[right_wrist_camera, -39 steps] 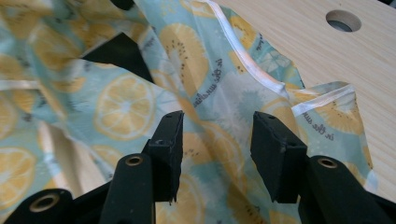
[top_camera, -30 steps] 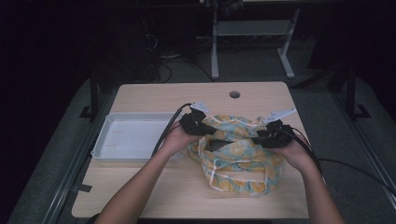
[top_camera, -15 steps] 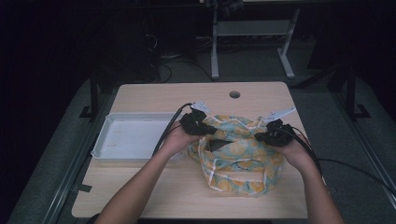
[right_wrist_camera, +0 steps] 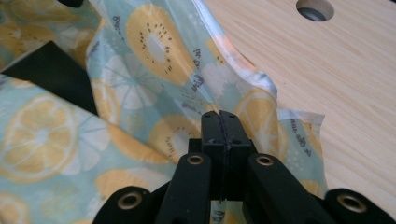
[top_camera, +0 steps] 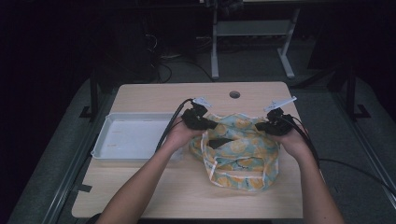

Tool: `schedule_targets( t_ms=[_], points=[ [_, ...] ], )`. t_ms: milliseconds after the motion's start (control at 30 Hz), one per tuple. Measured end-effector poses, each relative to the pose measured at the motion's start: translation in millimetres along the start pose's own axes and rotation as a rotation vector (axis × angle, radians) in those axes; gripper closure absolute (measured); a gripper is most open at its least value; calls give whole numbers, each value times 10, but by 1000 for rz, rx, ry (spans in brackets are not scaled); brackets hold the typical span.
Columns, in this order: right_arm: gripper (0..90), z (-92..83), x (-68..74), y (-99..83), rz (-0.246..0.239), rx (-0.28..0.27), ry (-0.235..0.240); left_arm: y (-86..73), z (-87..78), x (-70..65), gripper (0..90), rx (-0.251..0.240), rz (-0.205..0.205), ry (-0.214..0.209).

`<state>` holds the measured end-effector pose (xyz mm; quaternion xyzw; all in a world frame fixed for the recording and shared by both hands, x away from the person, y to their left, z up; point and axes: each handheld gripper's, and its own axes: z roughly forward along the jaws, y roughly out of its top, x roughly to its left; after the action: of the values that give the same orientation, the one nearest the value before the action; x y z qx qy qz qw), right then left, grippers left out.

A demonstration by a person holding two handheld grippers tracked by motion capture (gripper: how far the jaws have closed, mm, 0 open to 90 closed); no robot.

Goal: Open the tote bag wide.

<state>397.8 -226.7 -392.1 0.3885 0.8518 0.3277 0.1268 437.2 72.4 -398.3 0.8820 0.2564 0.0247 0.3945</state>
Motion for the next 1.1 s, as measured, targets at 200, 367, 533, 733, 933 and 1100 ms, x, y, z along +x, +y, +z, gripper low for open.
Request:
schedule_targets(
  t_ms=[200, 367, 533, 733, 933, 1100],
  points=[
    [896, 163, -66, 0, 25, 24, 2, -44, 113, 70, 894, 41, -13, 17],
    [896, 300, -101, -29, 47, 58, 8, -95, 228, 127, 895, 94, -22, 28],
    [896, 426, -136, -60, 59, 92, 10, -138, 316, 153, 894, 134, -24, 32],
    [895, 503, -152, -86, 70, 117, 16, -183, 402, 174, 894, 171, -23, 34],
    [893, 567, -160, -103, 73, 142, 18, -222, 470, 165, 893, 188, -30, 42],
    [773, 467, -156, -60, 88, 109, 11, -210, 452, 162, 893, 173, -45, 42]
  ],
)
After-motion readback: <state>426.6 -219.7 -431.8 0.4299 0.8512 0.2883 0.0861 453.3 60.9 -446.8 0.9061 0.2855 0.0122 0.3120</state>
